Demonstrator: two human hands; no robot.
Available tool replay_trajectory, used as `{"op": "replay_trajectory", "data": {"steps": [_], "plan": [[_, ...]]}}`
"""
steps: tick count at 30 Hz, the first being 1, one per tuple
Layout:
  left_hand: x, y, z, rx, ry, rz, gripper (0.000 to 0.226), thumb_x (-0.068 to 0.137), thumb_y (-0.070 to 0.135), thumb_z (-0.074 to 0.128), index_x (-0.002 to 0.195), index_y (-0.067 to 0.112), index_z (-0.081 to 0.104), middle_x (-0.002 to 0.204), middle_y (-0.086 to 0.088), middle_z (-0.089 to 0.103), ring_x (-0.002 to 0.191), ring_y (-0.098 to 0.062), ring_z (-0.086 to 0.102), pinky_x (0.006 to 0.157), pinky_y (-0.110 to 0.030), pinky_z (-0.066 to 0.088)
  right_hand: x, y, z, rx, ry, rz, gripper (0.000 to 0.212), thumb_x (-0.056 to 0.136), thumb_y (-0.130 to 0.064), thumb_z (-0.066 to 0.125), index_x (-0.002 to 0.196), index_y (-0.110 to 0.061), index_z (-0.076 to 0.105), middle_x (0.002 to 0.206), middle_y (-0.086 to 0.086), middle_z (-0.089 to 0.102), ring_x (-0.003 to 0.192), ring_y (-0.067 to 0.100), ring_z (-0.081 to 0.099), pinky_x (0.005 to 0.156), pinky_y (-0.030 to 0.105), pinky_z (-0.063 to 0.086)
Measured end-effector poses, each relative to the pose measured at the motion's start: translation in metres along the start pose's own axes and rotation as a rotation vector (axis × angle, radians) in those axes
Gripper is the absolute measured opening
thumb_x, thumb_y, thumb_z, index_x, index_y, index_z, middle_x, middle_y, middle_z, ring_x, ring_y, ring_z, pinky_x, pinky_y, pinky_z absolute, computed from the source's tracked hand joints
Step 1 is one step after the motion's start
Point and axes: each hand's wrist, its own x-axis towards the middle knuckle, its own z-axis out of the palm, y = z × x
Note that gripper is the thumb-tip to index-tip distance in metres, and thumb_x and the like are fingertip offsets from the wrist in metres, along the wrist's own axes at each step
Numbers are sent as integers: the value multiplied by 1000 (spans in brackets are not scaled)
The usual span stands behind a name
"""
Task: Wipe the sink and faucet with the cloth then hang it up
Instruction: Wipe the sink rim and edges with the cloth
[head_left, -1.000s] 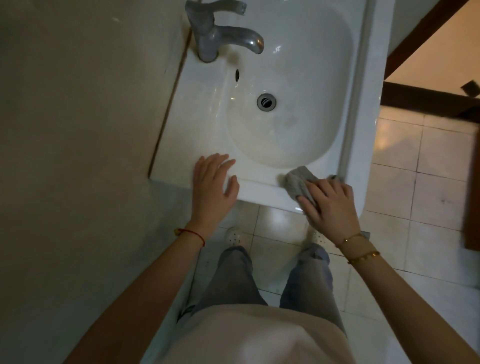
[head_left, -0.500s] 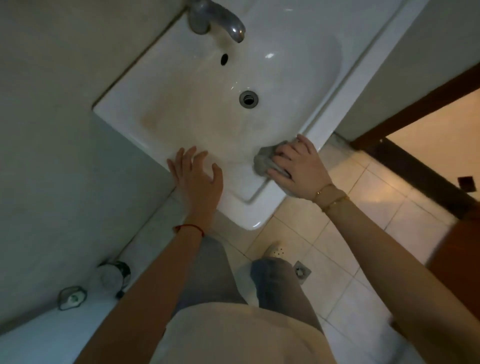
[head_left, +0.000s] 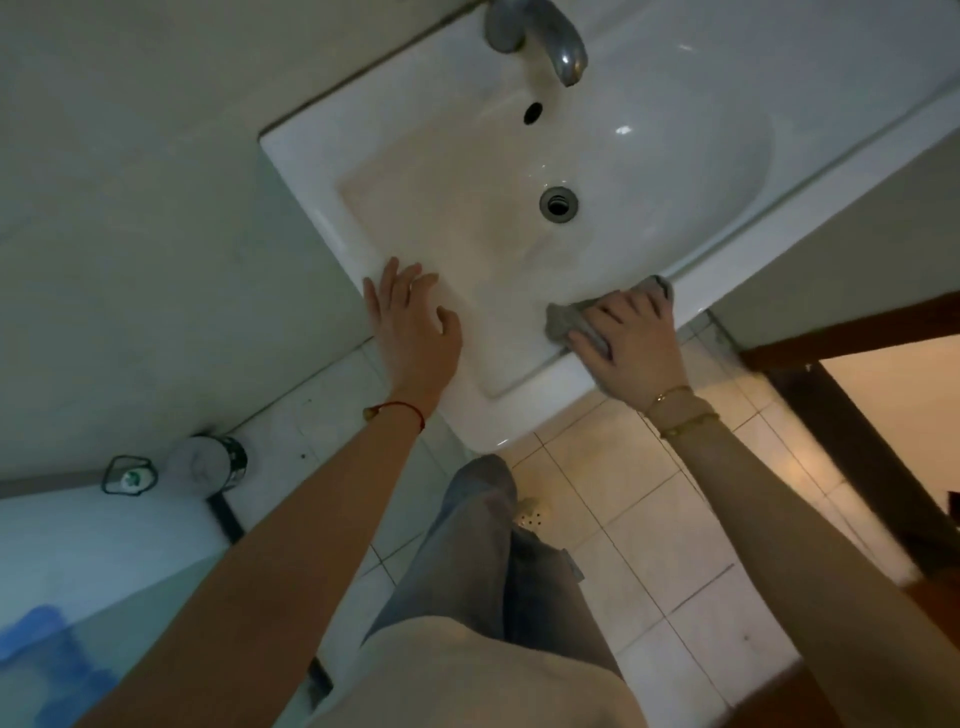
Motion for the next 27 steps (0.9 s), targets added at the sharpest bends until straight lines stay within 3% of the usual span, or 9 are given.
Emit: {"op": "replay_trajectory", "data": {"steps": [2, 5, 9, 13, 17, 22, 25, 27], "plan": [[-1, 1, 0, 1, 5, -5, 39, 82, 13, 53, 119, 7, 65, 135, -9, 60, 143, -30, 37, 123, -53, 13, -7, -20, 7, 14, -20, 14, 29, 96, -39, 51, 96, -15, 66, 94, 4, 62, 92, 26, 52, 101, 50, 34], [0, 2, 0, 28, -7, -7, 43, 82, 13, 52, 124, 7, 62, 137, -10, 59, 144, -30, 36, 123, -53, 13, -17, -52, 16, 57, -122, -123, 30, 96, -43, 48, 99, -19, 65, 99, 2, 62, 96, 26, 54, 100, 47, 35], [0, 3, -1, 39, -23, -11, 47, 83, 13, 52, 128, 6, 59, 140, -10, 56, 145, -29, 33, 124, -51, 11, -8, -24, 8, 77, -220, -329, 43, 97, -51, 39, 113, -21, 66, 106, 1, 64, 97, 24, 55, 94, 43, 38], [1, 5, -3, 42, -42, -24, 49, 86, 15, 51, 133, 6, 55, 144, -9, 53, 147, -28, 31, 125, -49, 8, 14, 35, -8, 30, -187, -194, 52, 99, -52, 31, 108, -16, 67, 104, 5, 64, 94, 26, 54, 91, 41, 32], [2, 9, -3, 45, -46, -60, 55, 86, 15, 53, 140, 6, 49, 148, -9, 48, 148, -25, 29, 126, -46, 5, 16, 17, 1, -8, -151, -140, 41, 97, -47, 38, 102, -16, 65, 97, 7, 61, 87, 28, 53, 87, 45, 34], [4, 10, -3, 59, -54, -55, 55, 84, 14, 54, 139, 6, 51, 146, -10, 50, 147, -26, 31, 125, -50, 9, 15, -42, 21, 89, -298, -472, 33, 97, -47, 45, 104, -22, 64, 102, 5, 60, 88, 28, 52, 85, 43, 37], [4, 9, -4, 51, -46, -47, 54, 86, 15, 53, 139, 6, 50, 146, -10, 50, 146, -26, 32, 125, -49, 8, 28, -2, 10, 138, -357, -597, 37, 97, -48, 43, 106, -19, 65, 101, 6, 61, 88, 28, 53, 84, 43, 40], [4, 10, -4, 51, -44, -59, 54, 88, 16, 53, 141, 8, 49, 146, -9, 50, 146, -25, 32, 125, -49, 9, 39, 48, -1, 114, -347, -563, 43, 97, -49, 39, 103, -16, 66, 99, 8, 62, 85, 29, 55, 82, 42, 40]]}}
